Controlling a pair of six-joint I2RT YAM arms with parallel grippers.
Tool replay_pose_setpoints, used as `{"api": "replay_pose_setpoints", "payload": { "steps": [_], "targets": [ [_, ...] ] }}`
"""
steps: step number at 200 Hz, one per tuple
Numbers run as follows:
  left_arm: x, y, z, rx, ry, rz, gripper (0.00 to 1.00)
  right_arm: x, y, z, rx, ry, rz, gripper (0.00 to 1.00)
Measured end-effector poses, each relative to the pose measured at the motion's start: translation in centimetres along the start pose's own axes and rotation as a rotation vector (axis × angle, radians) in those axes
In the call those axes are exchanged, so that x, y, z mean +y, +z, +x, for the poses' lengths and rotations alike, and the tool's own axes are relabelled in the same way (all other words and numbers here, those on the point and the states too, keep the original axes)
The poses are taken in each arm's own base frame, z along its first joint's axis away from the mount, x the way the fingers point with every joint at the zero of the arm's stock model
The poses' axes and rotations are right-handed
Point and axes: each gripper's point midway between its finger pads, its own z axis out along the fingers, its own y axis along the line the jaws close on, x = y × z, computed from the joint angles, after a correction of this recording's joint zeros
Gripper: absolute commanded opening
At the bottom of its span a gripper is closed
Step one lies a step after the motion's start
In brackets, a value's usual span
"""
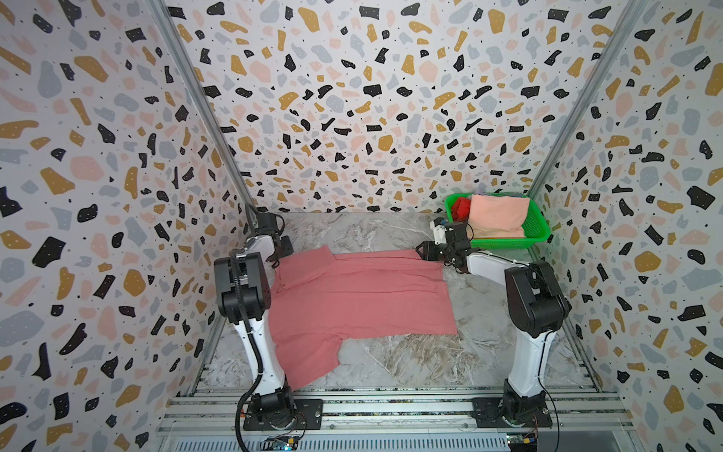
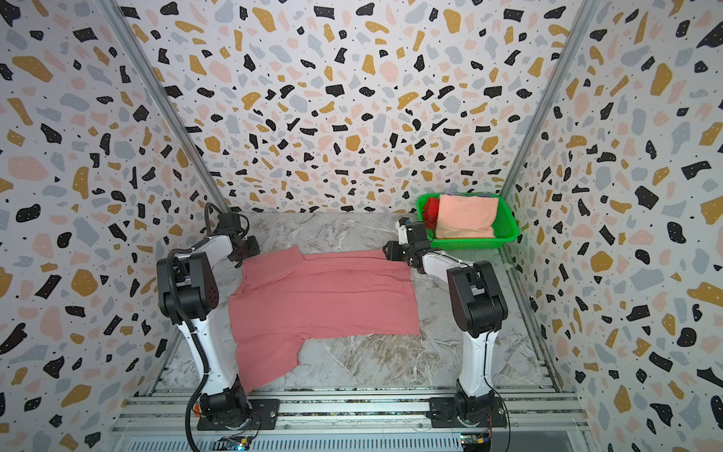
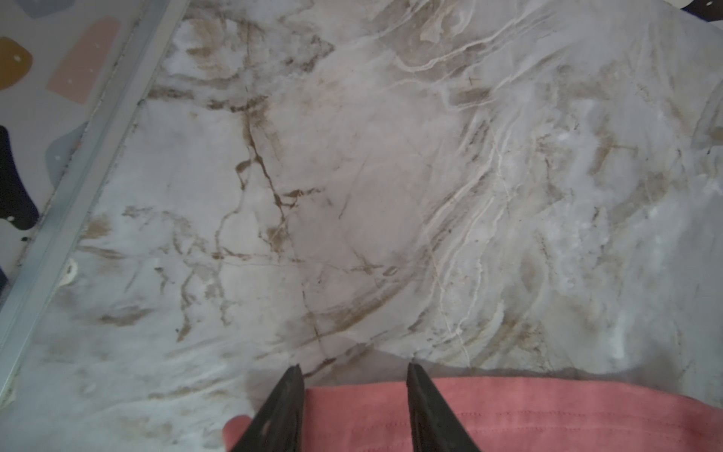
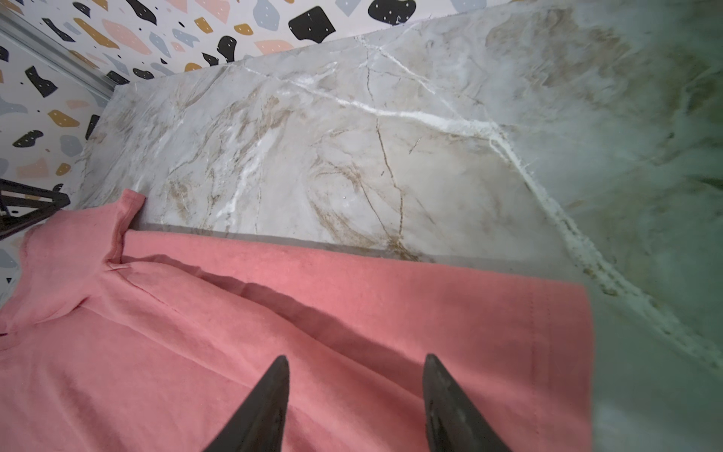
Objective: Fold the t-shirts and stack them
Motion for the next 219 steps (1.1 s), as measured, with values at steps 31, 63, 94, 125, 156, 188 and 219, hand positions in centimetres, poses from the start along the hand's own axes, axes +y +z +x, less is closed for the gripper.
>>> {"api": "replay_pose_setpoints", "payload": {
  "steps": [31,63,94,125,156,188,219],
  "targets": [
    [0.5,0.9,0.7,0.023,-0.012,0.008,0.41,-0.2,0.4,-0.1,0.002,0.001,0.007,0.55],
    [0.6,1.7,0.7,0.030,-0.023,0.028,0.34,-0.5,0.5,0.2,0.012,0.003,0.021,0.55],
    [0.3,1.7,0.6,0.033,-0.033,0.050,0.13,-0.7,0.5,0.2,0.014,0.002,0.030,0.54],
    [-0.1,1.7,0.7,0.035,-0.042,0.073,0.00,-0.7,0.5,0.2,0.014,0.002,0.031,0.53],
    [-0.5,1.3,0.4,0.030,-0.045,0.093,0.00,-0.8,0.7,0.4,0.017,0.004,0.032,0.53],
    [-1.3,-1.6,-0.9,-0.014,-0.050,0.135,0.00,-0.9,0.9,0.5,0.022,0.005,0.031,0.53],
    [-2.6,-6.8,-3.5,-0.111,-0.054,0.205,0.00,-0.8,0.9,0.6,0.023,0.005,0.025,0.53]
  ]
}}
